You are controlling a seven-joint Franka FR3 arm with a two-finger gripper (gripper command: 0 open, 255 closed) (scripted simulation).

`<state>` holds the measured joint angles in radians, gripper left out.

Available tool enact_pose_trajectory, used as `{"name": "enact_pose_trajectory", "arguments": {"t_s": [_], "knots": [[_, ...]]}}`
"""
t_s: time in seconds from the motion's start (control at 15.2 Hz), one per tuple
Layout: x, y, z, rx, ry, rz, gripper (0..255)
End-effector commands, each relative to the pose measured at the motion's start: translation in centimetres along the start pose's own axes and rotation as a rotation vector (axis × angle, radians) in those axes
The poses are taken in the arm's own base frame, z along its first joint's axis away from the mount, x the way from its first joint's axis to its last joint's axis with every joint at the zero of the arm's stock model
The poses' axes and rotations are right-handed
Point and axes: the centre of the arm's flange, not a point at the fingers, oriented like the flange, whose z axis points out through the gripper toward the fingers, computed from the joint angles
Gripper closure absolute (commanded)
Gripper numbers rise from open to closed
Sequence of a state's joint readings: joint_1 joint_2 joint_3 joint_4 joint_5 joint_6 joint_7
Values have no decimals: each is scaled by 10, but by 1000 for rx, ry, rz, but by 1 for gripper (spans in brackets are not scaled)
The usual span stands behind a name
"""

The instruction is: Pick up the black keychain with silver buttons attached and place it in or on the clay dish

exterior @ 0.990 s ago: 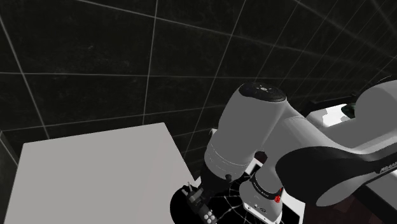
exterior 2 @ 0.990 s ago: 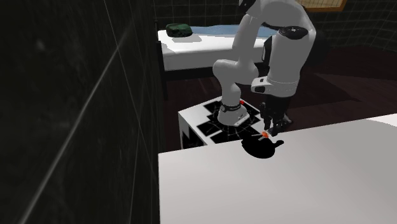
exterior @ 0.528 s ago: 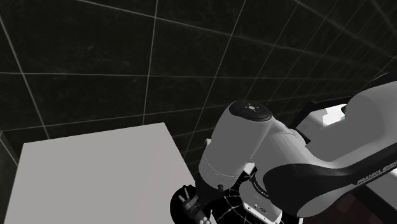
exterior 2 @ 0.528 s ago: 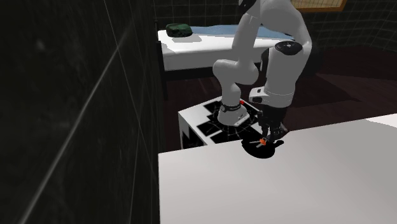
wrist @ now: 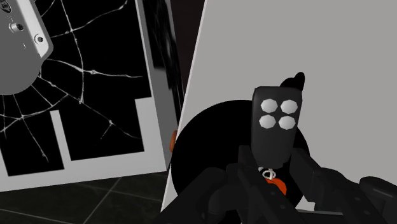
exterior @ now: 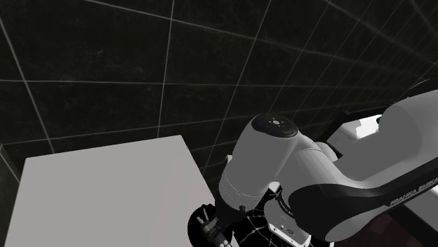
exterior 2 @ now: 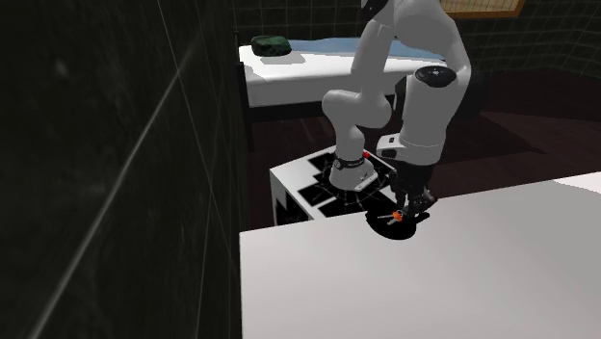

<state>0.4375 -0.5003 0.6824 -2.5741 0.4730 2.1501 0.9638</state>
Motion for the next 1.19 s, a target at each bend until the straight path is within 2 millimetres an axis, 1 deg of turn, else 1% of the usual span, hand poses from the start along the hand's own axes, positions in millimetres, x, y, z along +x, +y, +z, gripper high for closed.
{"name": "enact_pose_trajectory", "arguments": {"t_s": [0.0, 0.33, 0.53, 0.59, 1.12], "knots": [[0, 0, 0, 0, 0, 0, 0], [0, 0, 0, 0, 0, 0, 0], [0, 0, -40, 0, 0, 0, 0], [0, 0, -50, 0, 0, 0, 0], [0, 0, -50, 0, 0, 0, 0]]}}
